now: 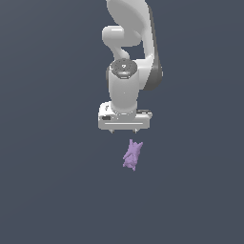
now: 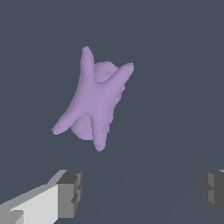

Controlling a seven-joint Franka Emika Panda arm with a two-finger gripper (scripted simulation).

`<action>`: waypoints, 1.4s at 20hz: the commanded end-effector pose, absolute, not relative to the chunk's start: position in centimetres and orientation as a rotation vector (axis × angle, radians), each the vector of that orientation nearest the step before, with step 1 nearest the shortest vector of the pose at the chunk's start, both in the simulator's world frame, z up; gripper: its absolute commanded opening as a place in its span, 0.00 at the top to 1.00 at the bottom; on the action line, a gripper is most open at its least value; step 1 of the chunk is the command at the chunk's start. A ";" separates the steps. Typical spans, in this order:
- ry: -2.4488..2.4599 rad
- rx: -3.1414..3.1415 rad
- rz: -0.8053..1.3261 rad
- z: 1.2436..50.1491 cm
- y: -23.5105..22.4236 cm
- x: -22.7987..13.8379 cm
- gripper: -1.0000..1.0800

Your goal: Pick up the object and move it to a goal position.

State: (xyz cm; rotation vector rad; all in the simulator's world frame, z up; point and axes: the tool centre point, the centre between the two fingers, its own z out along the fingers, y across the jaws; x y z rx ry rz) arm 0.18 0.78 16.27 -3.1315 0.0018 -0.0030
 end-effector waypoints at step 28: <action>0.201 -3.112 0.018 15.3 4.4 2.3 0.04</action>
